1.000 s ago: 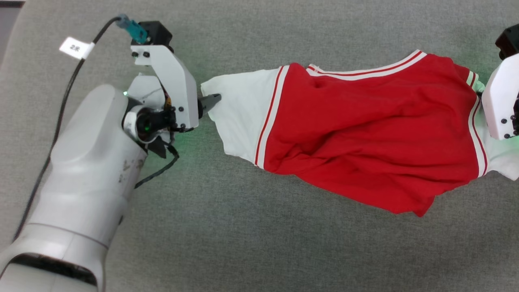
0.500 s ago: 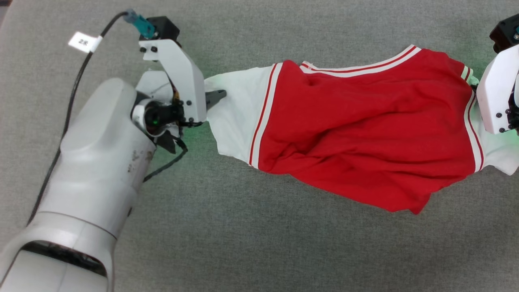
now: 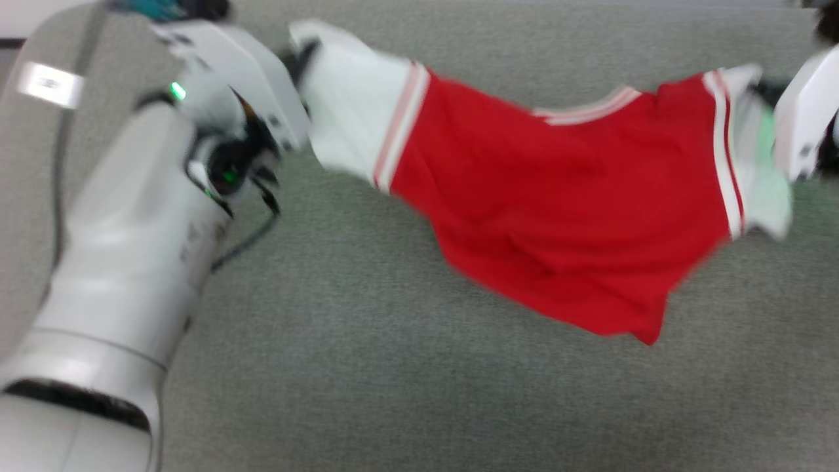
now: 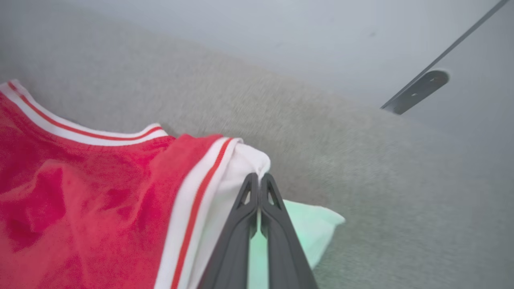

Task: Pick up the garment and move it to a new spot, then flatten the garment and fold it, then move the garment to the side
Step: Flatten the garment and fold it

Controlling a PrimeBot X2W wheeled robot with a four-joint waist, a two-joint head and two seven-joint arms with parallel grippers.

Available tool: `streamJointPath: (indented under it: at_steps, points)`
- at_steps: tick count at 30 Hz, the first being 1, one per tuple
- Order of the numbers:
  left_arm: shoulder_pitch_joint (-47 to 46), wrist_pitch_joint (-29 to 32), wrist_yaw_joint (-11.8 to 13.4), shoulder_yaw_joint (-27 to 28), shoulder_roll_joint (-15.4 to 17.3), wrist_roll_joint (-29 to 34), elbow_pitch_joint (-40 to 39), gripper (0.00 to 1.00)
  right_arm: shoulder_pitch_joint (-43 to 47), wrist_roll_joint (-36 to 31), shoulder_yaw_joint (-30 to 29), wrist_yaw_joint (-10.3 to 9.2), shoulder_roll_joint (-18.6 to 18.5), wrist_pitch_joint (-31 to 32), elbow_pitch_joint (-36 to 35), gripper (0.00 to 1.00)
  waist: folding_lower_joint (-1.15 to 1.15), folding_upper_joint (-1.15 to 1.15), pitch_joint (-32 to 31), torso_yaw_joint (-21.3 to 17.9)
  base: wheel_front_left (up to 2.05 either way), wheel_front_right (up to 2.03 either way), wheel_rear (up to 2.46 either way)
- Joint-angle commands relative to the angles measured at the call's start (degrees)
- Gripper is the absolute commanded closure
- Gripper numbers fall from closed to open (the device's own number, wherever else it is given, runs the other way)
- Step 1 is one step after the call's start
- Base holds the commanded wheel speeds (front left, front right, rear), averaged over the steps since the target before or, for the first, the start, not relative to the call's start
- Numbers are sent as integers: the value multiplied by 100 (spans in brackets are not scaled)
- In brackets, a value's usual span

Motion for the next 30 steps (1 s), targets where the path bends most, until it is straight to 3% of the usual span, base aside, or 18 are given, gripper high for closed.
streamJointPath:
  at_steps: [1, 6, 10, 19, 26, 30]
  points:
    - [-233, -465, -21, 85, -5, 96, 118, 100, -233, 32, -104, -10, 15, -212, 70, 100, 0, 0, -86, -136, 0, 0, 0]
    - [-936, -1482, -5, 150, 17, 368, 469, 100, -923, -48, -433, -10, 237, -835, 347, 100, 0, 0, 30, -291, 0, 0, 0]
    - [-1728, -2185, 193, 321, 54, 520, 792, 100, -1678, -192, -781, -10, 472, -1499, 713, 100, 0, 0, 206, -408, 0, 0, 0]
    - [-3320, -2842, 219, 899, 120, 319, 1264, 100, -3452, -437, -1437, -10, 996, -2635, 1705, 100, 0, 0, 555, -562, 0, 0, 0]
    - [-3166, -2896, 7, 960, -2, 122, 1251, 100, -3486, -529, -1306, -10, 1177, -2791, 1810, 100, 0, 0, 570, -536, 0, 0, 0]
    - [-2526, -2849, -18, 791, 22, -169, 683, 100, -2981, -407, -1061, -10, 986, -2833, 1383, 100, 0, 0, 507, -501, 0, 0, 0]
